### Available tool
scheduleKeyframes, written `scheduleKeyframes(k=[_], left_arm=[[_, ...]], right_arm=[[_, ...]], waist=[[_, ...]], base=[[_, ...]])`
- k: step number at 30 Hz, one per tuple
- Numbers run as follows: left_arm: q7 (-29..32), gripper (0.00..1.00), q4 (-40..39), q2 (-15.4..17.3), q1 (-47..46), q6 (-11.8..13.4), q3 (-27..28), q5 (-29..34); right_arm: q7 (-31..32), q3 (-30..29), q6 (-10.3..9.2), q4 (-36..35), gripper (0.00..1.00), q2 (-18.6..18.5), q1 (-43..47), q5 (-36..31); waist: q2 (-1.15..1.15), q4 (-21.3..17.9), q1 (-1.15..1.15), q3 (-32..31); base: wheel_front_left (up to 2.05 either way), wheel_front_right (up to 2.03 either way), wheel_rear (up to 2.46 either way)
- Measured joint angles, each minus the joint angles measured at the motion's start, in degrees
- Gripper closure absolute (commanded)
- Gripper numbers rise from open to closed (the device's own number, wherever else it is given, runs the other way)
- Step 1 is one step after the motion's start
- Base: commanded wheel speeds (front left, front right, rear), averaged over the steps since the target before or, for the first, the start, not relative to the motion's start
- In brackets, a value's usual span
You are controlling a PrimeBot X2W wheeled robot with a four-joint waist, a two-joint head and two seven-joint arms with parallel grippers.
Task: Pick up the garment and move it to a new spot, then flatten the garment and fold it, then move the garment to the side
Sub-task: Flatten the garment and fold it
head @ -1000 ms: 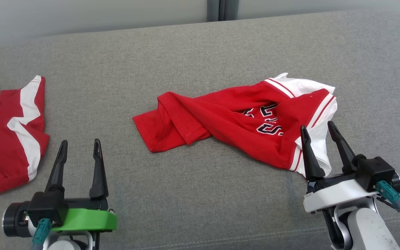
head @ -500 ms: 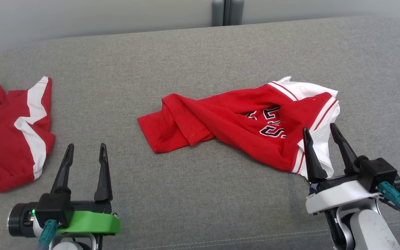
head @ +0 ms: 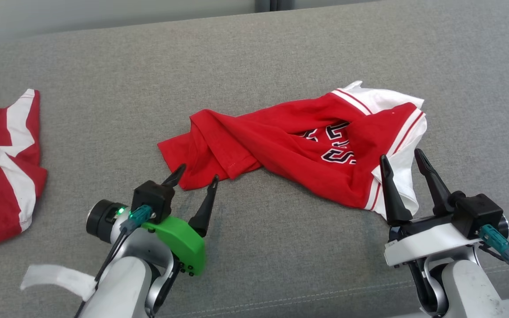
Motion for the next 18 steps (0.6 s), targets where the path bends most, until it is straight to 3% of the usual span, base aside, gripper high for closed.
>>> scheduleKeyframes(k=[9, 18], left_arm=[[9.8, 0.00, 7.6, 0.5, -8.3, -1.6, -7.3, -7.0], [10.3, 0.00, 14.0, 1.8, -12.1, -1.7, -9.0, -10.8]], right_arm=[[-0.8, 0.9, 0.01, 1.0, 0.00, 0.0, -1.5, 1.7], [-1.3, 1.9, 0.00, 2.4, 0.00, 0.0, -2.1, 3.2]], waist=[[0.00, -3.4, 0.01, 2.8], [0.00, -6.5, 0.01, 5.0]], base=[[0.00, 0.00, 0.00], [0.00, 0.00, 0.00]])
